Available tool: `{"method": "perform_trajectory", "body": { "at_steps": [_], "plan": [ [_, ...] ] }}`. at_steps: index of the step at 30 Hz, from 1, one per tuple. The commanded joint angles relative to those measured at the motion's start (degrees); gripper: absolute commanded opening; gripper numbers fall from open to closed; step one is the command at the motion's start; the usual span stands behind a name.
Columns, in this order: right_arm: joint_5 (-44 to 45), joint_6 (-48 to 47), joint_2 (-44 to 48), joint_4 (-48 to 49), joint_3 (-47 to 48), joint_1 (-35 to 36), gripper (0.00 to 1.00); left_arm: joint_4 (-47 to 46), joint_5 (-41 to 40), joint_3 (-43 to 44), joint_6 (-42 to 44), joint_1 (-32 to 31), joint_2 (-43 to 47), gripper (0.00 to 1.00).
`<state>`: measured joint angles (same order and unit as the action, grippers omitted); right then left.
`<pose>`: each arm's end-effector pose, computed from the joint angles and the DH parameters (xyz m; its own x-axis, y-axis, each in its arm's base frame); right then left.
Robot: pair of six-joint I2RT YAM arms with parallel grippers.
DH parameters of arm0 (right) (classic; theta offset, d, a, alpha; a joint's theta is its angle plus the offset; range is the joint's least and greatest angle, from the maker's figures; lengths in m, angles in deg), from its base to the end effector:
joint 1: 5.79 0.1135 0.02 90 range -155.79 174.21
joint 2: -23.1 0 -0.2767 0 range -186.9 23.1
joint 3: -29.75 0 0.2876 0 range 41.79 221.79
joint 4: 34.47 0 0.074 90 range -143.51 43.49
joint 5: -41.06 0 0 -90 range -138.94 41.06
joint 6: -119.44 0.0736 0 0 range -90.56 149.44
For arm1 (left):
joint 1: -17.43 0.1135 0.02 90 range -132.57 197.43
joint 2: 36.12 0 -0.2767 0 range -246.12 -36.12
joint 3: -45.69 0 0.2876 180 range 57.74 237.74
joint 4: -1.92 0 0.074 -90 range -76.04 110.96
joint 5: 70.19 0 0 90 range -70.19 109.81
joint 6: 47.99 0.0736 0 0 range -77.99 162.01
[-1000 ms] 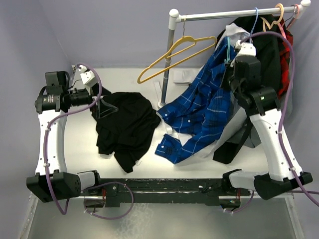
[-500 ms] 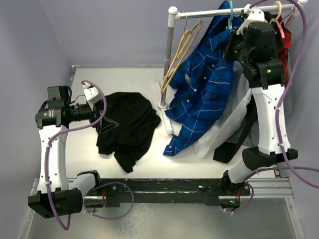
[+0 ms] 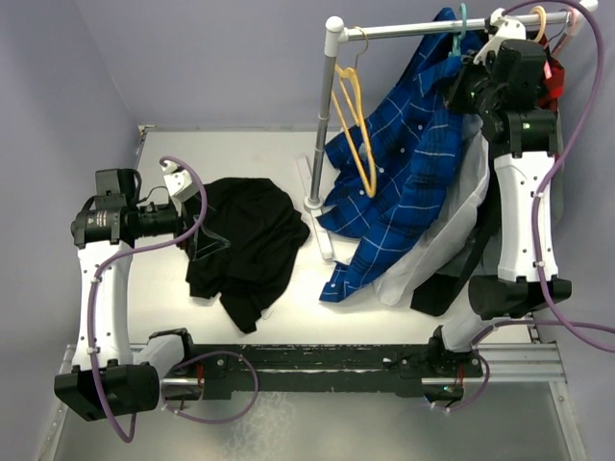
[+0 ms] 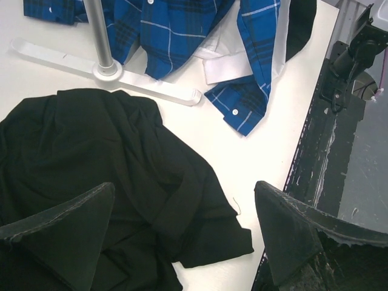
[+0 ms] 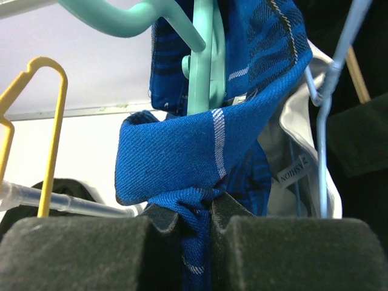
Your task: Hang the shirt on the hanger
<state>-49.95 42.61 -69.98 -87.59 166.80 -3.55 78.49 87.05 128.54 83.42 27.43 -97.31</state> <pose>0.3872 0.0164 0.5660 -0.1676 0.2214 -0.9607 -0.0188 0.9736 0.2277 0.2214 -0.0299 0.3783 -0.3035 0.2063 -0.9302 0.8742 0.4488 -0.1857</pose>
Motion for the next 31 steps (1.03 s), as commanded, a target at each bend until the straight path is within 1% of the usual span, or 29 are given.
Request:
{"method": "perform_trajectory", "body": {
  "at_steps": [1,5,7,10,12,13,14,15,16,17,19,23,25,28,31],
  "plan": [
    [-5.5,0.5,-0.5,8.1,0.6,-0.3,0.0,-0.9,1.4,-0.6,0.7,-0.1,-0.3,1.0],
    [-9.7,0.8,-0.2,9.8,-3.7,-0.3,0.0,-3.7,0.0,-1.6,-2.9,-0.1,-0.4,0.99],
    [-10.3,1.0,0.2,10.5,-5.8,-0.3,0.0,-7.8,-2.9,-2.4,-8.5,-0.1,-0.1,1.0],
    [-9.5,0.2,0.7,11.2,-8.4,-0.3,0.0,-13.2,-9.5,-3.3,-18.0,-0.1,0.8,1.0],
    [-8.7,-0.1,0.7,10.8,-9.0,-0.3,0.01,-15.4,-16.2,-3.2,-23.8,0.0,0.7,1.0],
    [-8.4,-0.2,0.7,10.7,-9.1,-0.3,0.13,-16.0,-19.7,-3.1,-26.0,0.0,0.8,1.0],
    [-8.1,-0.2,1.0,10.7,-9.2,-0.3,0.34,-16.4,-22.9,-3.2,-27.5,0.0,0.8,0.99],
    [-7.6,-0.2,1.5,10.8,-9.3,-0.3,0.72,-16.9,-26.0,-3.3,-29.1,0.0,1.1,0.99],
    [-6.8,0.0,2.3,10.9,-9.5,-0.3,0.97,-17.3,-28.9,-3.5,-30.1,0.0,1.4,0.99],
    [-5.1,0.2,3.4,10.6,-9.4,-0.3,1.0,-17.4,-31.2,-3.6,-30.8,0.0,1.7,0.99],
    [0.3,-0.9,6.5,11.4,-9.5,-0.2,1.0,-17.7,-34.2,-4.0,-31.2,0.0,2.2,1.0],
    [4.0,-1.3,15.3,13.5,-11.7,-0.2,1.0,-18.9,-36.1,-6.4,-31.9,0.1,2.8,1.0],
    [3.6,-1.6,18.2,13.5,-12.1,-0.2,1.0,-19.2,-35.7,-7.3,-32.2,0.4,2.9,0.99],
    [0.9,-1.8,21.8,13.0,-12.0,-0.2,1.0,-19.6,-34.8,-8.3,-29.4,2.4,4.5,1.0],
    [-1.6,-1.2,25.6,13.7,-13.5,-0.2,1.0,-20.3,-35.2,-7.9,-30.7,4.3,5.2,1.0]
  ]
}}
